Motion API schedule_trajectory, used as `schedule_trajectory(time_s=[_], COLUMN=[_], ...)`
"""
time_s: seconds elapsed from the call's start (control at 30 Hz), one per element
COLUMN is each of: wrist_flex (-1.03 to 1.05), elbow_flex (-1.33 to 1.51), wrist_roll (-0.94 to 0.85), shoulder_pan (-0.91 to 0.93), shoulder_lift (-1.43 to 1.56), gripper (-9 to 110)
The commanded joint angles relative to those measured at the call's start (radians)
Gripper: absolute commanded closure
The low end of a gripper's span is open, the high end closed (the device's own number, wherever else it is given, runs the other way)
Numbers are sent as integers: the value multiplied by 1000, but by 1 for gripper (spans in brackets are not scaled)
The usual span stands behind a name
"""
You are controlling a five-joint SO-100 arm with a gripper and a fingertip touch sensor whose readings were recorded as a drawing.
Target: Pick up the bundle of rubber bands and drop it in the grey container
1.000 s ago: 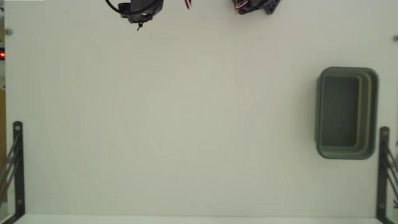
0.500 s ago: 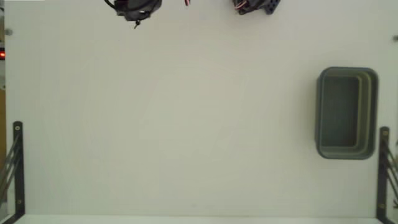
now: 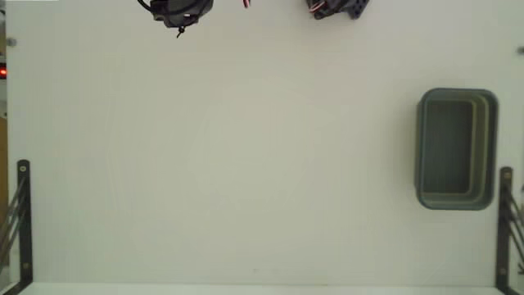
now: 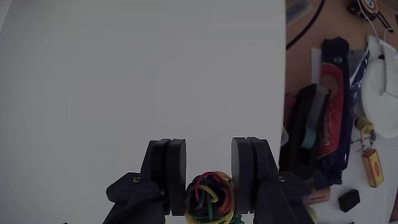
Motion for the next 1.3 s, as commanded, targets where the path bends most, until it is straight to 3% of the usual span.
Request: schedule_trajectory(time_s=[0.0, 0.7, 1.27], wrist_flex=[9, 6, -27], elbow_flex=[-40, -40, -38], wrist_roll=[2, 2, 2], shoulder_pan=[15, -9, -328], shoulder_lift=[15, 13, -20], gripper=[59, 59, 59])
